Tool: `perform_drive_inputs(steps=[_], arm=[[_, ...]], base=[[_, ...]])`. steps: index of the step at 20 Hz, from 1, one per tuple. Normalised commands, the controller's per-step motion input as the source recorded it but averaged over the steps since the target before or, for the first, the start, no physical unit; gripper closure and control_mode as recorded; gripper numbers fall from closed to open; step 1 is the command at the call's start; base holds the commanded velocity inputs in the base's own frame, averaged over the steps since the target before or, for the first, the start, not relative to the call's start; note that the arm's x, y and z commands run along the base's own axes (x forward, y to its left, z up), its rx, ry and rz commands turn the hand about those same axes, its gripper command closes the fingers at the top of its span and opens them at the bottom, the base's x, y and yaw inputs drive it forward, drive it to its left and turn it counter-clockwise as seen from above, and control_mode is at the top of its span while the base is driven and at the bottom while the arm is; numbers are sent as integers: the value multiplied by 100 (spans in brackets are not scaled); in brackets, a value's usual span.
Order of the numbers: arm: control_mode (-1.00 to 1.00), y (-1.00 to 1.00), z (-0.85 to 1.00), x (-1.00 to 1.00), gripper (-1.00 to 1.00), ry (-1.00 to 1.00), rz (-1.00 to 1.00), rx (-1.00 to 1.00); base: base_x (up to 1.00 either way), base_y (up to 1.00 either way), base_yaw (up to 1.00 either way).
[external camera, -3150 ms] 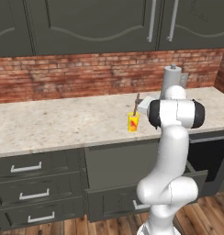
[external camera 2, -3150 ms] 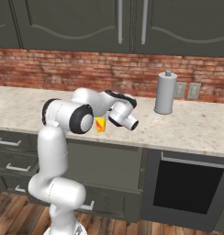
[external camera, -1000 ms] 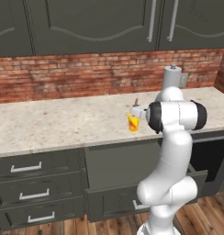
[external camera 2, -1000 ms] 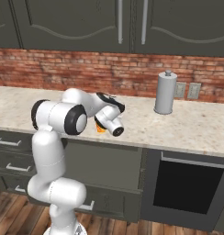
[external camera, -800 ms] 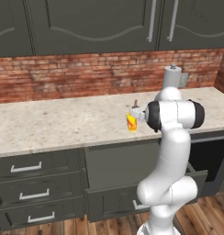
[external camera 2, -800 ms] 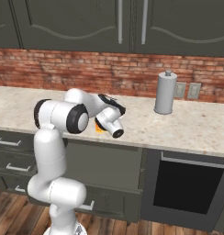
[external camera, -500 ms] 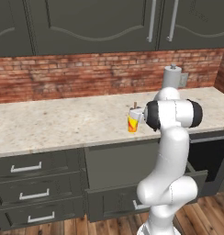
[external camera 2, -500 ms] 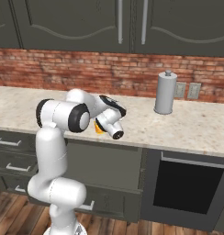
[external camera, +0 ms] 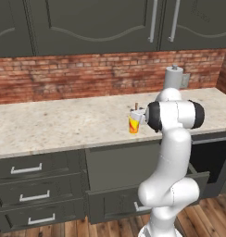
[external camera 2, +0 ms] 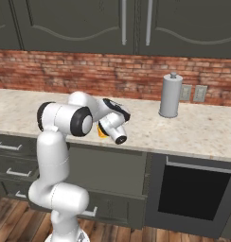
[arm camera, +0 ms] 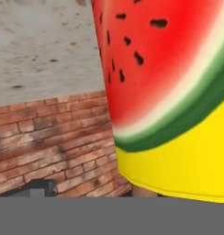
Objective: Pick up the straw from the left drawer and put it inside the smoothie cup.
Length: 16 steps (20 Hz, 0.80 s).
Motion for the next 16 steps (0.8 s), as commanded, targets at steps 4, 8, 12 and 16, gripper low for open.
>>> perform_drive_inputs(steps=[4,8,12,16], arm=[[-100,-10,8,-9,-100,-1,-8,0],[-100,-21,33,-60,-100,0,-6,0],[-100,-3,48,-98,-100,0,0,-1],[-100,0,83,-100,-100,0,0,-6]], base=[[0,0,0],[0,0,0],[0,0,0],[0,0,0]])
